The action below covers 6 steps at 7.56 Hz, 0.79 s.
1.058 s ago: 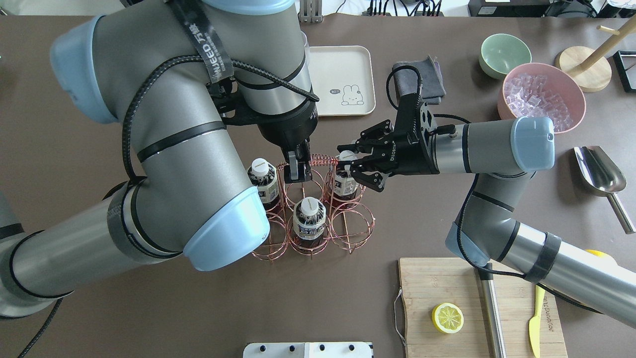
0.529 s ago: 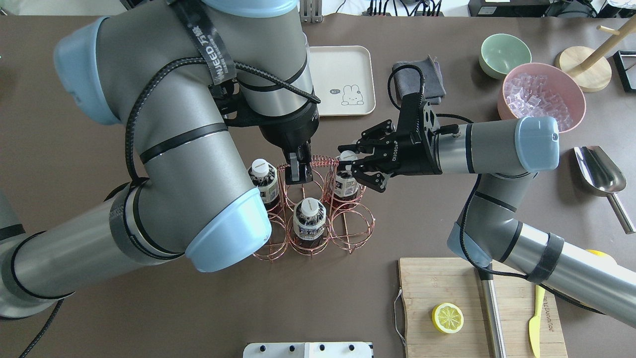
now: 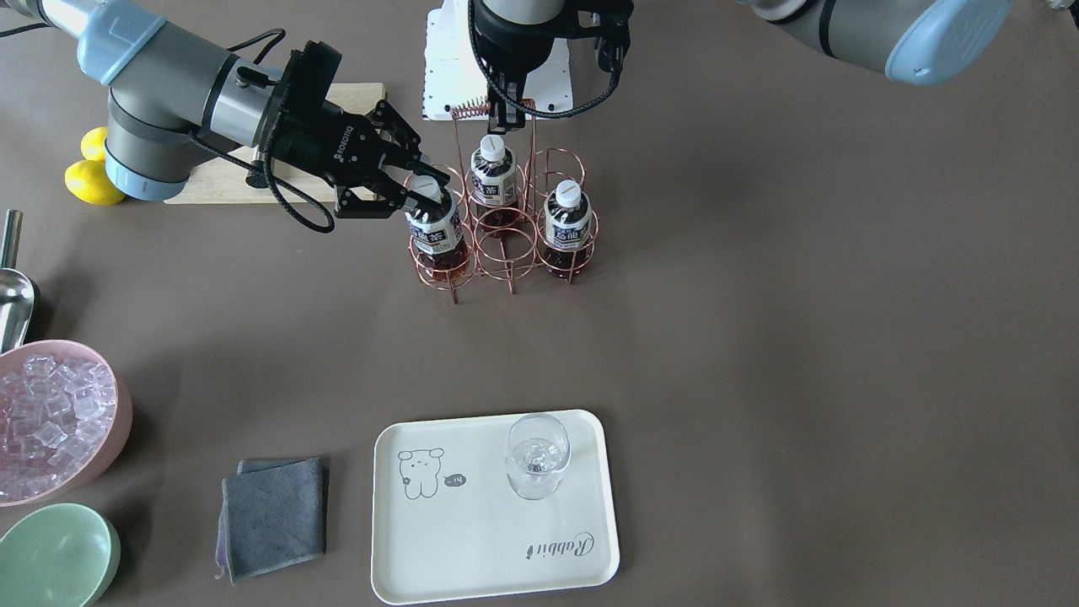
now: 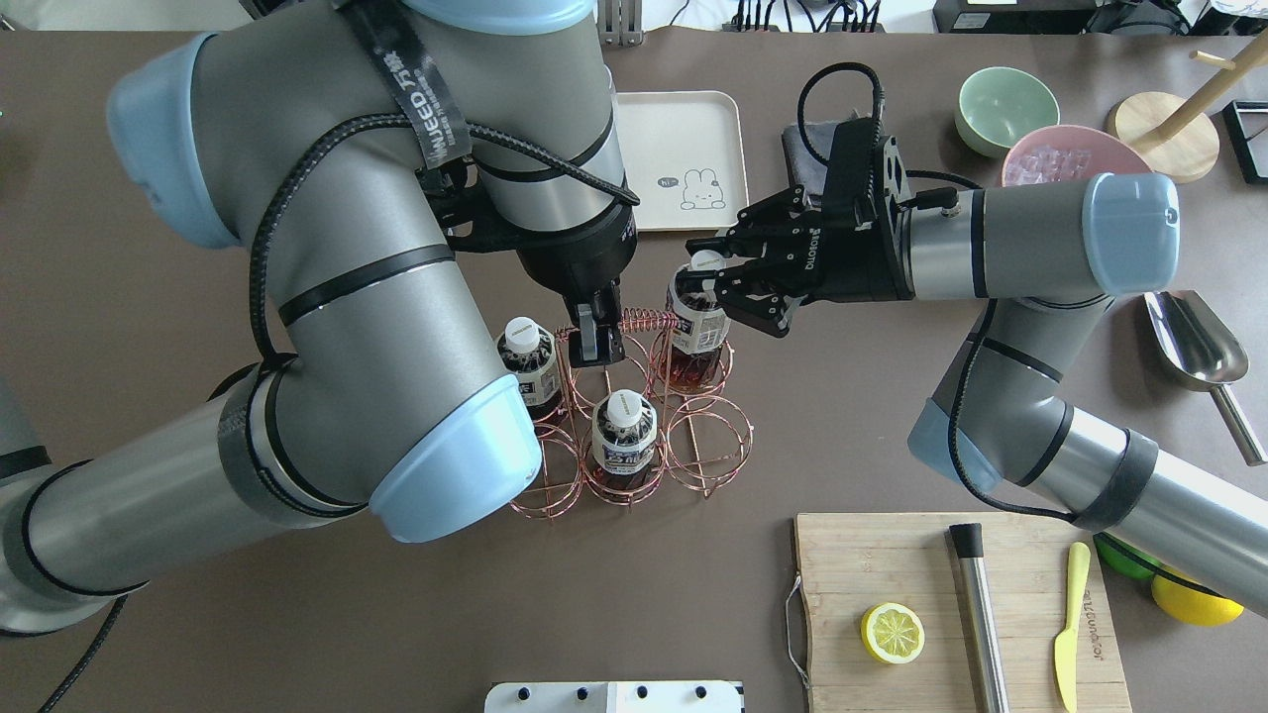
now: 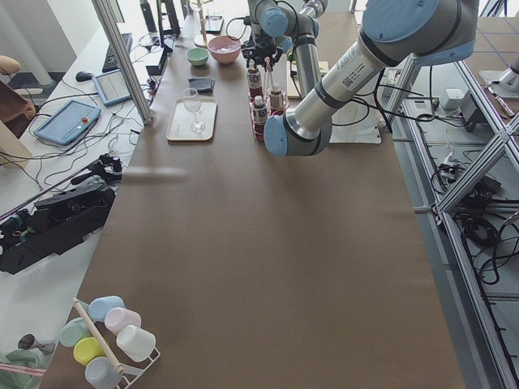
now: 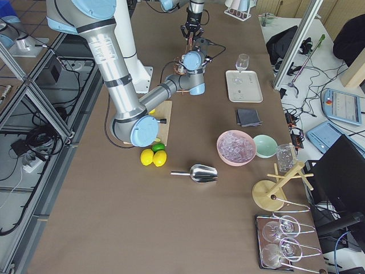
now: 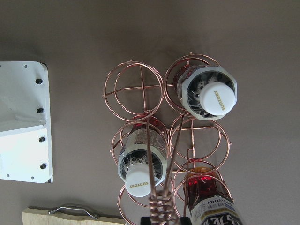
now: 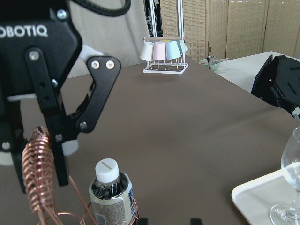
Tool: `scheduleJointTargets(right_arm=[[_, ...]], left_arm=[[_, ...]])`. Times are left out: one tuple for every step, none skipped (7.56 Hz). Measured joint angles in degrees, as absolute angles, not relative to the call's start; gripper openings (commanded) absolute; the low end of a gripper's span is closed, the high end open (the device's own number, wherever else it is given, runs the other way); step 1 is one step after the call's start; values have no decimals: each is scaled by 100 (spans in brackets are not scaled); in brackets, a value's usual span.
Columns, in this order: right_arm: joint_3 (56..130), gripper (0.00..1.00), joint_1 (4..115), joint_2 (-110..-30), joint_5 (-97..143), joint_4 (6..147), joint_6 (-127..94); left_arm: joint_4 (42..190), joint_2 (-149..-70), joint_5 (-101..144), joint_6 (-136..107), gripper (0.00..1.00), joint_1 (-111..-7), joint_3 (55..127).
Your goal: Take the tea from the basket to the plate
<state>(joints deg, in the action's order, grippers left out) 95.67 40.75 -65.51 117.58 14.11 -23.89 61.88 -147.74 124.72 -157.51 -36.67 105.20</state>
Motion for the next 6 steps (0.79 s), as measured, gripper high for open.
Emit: scheduleJointTargets(right_arm=[[9750,0,4248,-6519,11903,1608,-2486],[9912,0,4435,-6449,12076,1844,-2571],[10001,0,4623,-6329,12256,2062,-2650],[10042,0,4811,-6197,12431,2257,-2708],[10054,0,4942,-6120,12536,2370,-2733],[10027,0,5025,-6093,12582,2420,-2723]], left_arm=[[6187,-14774,12476,-15753,0,-3666,10520],[6187,-14771,12479,-15755,0,-3665,10521],[6187,-14768,12485,-15750,0,-3665,10521],[6187,-14767,12492,-15745,0,-3665,10521],[6187,-14766,12495,-15742,0,-3660,10524],[6187,-14766,12497,-15737,0,-3659,10524]])
